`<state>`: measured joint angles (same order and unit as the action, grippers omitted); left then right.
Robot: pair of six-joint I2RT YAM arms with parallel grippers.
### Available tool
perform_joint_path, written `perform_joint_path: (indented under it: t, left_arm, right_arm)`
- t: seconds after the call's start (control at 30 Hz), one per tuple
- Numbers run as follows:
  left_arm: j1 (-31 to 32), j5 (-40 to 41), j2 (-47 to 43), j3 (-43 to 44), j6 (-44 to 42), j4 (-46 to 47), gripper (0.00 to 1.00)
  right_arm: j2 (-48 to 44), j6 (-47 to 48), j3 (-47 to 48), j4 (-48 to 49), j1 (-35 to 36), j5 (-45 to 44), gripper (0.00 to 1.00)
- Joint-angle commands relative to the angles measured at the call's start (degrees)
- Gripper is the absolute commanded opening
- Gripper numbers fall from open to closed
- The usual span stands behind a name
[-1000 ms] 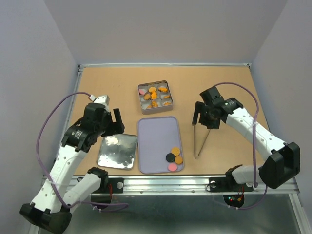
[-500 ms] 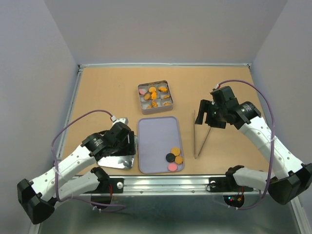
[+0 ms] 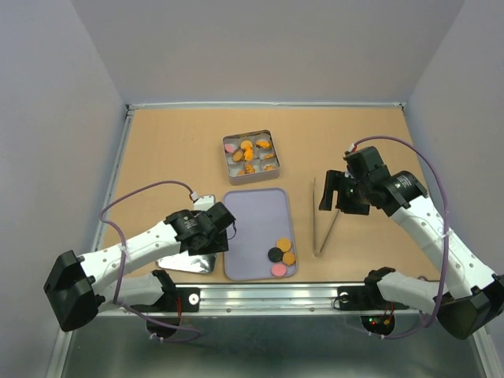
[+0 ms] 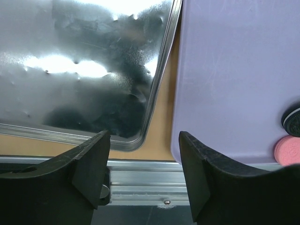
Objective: Pack the cookies
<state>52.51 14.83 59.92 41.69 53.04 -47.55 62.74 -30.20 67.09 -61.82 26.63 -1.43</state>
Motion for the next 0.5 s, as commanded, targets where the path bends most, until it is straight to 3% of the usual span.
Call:
perform_joint_path:
  t: [0.0, 0.47]
  left_arm:
    - [1.4, 3.2, 2.3, -1.3, 3.8, 0.6, 0.70]
    - [2.2, 5.7, 9.0, 0.4, 5.0, -0.6, 0.57]
  right_arm:
    - [-1.9, 1.2, -1.3, -0.9, -0.3, 0.7, 0.80]
    - [-1.9, 2.4, -1.6, -1.1, -0.2, 0.1, 0.80]
